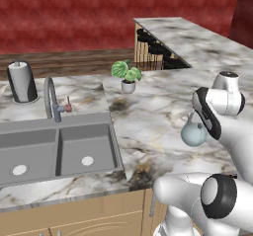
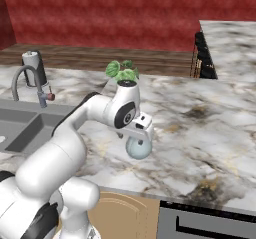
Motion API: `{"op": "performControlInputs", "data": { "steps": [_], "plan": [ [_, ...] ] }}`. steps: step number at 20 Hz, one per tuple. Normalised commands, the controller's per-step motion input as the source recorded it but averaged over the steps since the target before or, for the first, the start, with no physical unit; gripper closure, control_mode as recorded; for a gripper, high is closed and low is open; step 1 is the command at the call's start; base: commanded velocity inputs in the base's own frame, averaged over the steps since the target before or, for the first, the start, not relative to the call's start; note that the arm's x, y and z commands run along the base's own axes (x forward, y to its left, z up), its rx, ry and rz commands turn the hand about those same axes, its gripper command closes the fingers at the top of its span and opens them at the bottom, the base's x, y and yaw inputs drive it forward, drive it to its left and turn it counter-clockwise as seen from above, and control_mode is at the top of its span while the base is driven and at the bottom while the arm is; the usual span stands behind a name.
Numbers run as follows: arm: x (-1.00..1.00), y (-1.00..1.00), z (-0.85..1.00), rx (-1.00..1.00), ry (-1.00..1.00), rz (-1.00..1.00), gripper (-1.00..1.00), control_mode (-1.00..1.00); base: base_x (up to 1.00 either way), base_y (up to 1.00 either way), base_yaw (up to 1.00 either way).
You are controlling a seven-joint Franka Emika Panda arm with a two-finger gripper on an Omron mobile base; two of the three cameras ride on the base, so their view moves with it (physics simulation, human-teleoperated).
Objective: Place the pitcher and cup on the dining counter for serving.
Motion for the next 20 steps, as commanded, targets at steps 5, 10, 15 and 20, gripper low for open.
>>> {"op": "performControlInputs", "data": {
  "steps": [5,10,15,20],
  "plan": [
    [0.03,0.0,-0.25,0.0,0.0,0.0,-1.0,-1.0,0.0,0.0,0.0],
    [0.02,0.0,-0.28,0.0,0.0,0.0,-1.0,-1.0,0.0,0.0,0.0],
    [0.21,0.0,-0.23,0.0,0.0,0.0,-1.0,-1.0,0.0,0.0,0.0],
    [0.19,0.0,-0.24,0.0,0.0,0.0,-1.0,-1.0,0.0,0.0,0.0]
  ]
}}
